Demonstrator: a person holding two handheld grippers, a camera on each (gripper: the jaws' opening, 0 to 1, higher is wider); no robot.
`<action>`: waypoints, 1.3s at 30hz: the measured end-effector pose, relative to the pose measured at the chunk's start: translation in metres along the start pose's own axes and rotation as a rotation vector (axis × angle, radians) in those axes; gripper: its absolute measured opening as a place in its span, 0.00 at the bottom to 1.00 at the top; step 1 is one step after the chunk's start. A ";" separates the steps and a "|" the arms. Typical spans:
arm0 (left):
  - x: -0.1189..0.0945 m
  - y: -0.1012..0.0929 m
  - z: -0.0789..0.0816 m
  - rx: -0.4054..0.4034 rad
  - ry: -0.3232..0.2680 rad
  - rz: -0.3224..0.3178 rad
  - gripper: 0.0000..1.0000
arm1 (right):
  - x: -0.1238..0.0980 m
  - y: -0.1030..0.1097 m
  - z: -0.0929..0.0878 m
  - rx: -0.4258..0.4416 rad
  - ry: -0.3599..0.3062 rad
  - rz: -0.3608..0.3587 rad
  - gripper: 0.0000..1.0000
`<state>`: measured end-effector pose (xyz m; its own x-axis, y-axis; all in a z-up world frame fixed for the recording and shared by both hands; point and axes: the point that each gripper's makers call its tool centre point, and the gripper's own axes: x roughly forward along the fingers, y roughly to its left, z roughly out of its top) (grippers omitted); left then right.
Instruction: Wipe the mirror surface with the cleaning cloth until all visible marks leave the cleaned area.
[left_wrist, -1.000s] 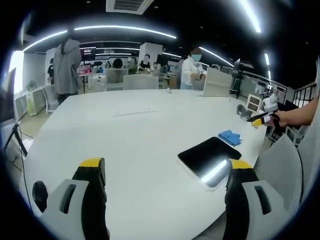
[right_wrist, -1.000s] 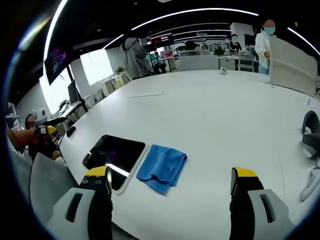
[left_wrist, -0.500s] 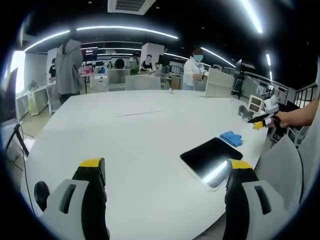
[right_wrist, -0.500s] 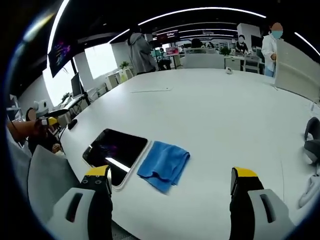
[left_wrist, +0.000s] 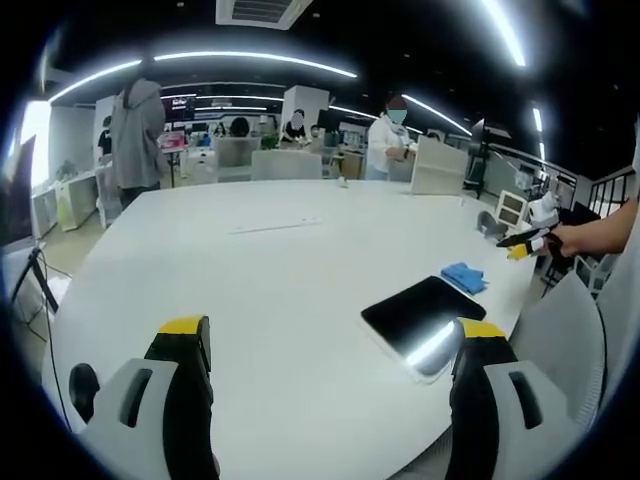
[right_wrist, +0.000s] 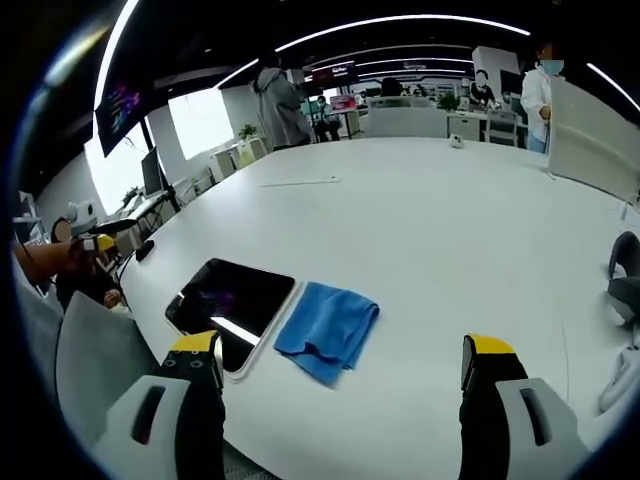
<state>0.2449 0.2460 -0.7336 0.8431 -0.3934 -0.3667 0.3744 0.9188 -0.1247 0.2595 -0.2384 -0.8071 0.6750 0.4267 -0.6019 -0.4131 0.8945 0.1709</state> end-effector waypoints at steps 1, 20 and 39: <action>0.000 0.000 0.000 0.000 0.001 0.000 0.99 | 0.000 0.001 0.000 0.001 0.000 0.000 0.98; 0.003 0.008 0.002 0.004 -0.008 -0.005 0.99 | -0.002 0.003 0.005 0.024 -0.003 -0.015 0.98; -0.001 0.006 -0.005 -0.002 0.000 -0.009 0.99 | 0.027 0.019 0.046 -0.003 -0.002 -0.035 0.93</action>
<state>0.2441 0.2524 -0.7381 0.8395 -0.4019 -0.3656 0.3817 0.9152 -0.1296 0.2980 -0.2041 -0.7838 0.6906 0.3950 -0.6058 -0.3906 0.9087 0.1472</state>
